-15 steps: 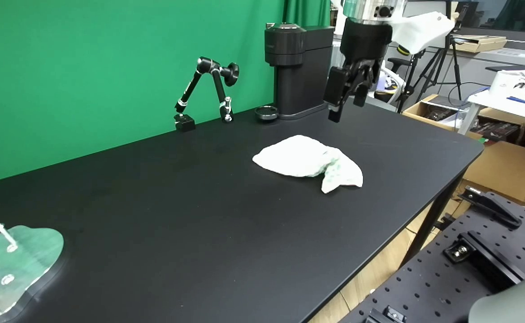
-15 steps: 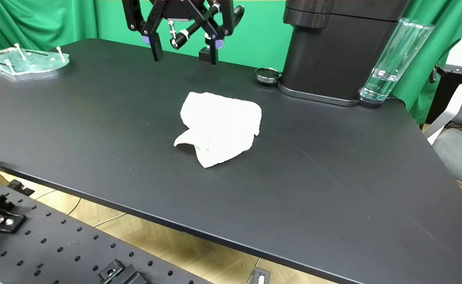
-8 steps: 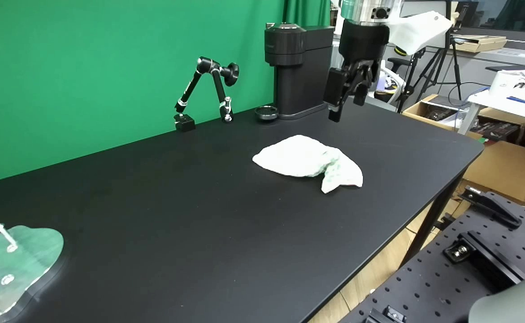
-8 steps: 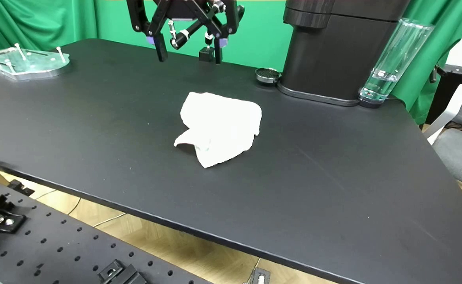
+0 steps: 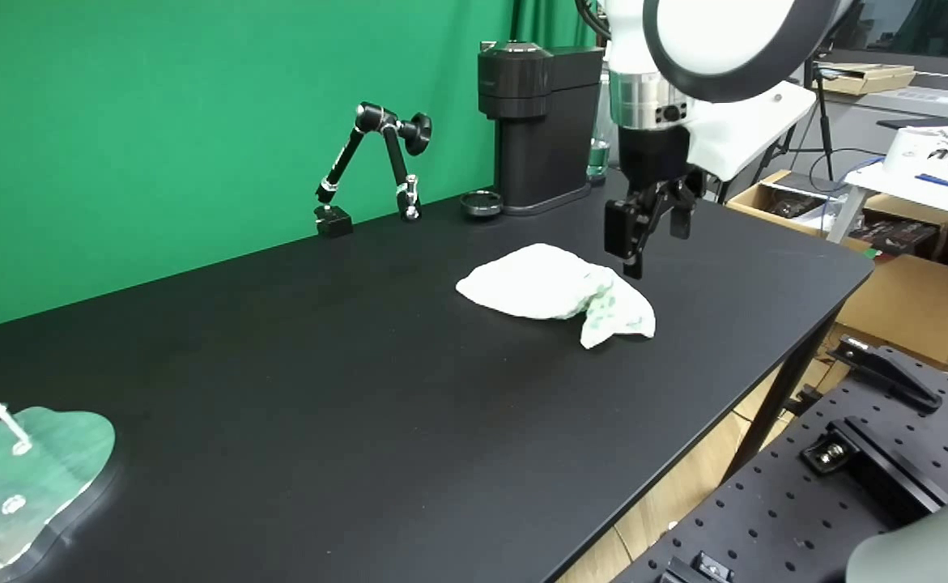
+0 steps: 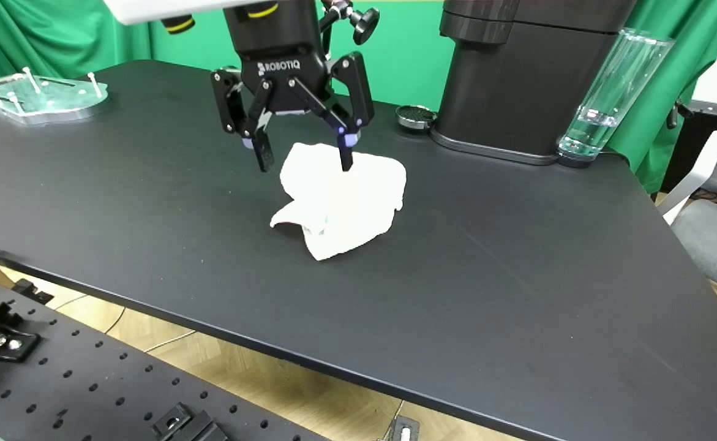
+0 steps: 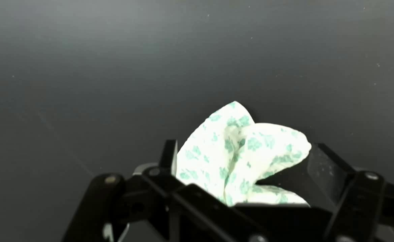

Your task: Hang the white cloth on the black stand

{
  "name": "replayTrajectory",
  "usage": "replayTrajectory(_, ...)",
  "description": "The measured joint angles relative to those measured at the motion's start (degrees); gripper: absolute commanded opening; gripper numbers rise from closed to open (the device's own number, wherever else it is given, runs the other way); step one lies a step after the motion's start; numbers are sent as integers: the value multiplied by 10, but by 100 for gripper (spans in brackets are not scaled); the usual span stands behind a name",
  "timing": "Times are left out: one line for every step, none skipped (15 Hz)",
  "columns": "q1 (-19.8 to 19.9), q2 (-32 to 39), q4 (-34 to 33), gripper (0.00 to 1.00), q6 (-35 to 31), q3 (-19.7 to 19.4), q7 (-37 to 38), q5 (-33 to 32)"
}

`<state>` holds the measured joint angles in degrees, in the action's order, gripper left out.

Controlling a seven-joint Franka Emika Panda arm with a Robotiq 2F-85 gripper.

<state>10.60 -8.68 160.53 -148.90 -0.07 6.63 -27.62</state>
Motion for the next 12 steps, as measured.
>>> replayTrajectory(0, 12, 0, 100, 0, 2, 27, -12)
replayTrajectory(0, 23, 0, 100, 0, 3, 54, -22)
replayTrajectory(-1, 34, -1, 100, -1, 3, 78, -31)
replayTrajectory(-1, 45, -3, 100, -3, 3, 103, -42)
replayTrajectory(-1, 55, -5, 100, -7, 2, 127, -52)
replayTrajectory(-2, 66, -7, 100, -14, 1, 150, -59)
replayTrajectory(-3, 77, -9, 100, -24, -1, 171, -65)
replayTrajectory(-5, 87, -10, 100, -37, -5, 189, -67)
replayTrajectory(-8, 98, -12, 100, -50, -10, 205, -68)
replayTrajectory(-12, 109, -13, 75, -65, -15, 219, -69)
replayTrajectory(-17, 120, -16, 74, -78, -21, 231, -69)
replayTrajectory(-18, 130, -18, 67, -91, -23, 244, -70)
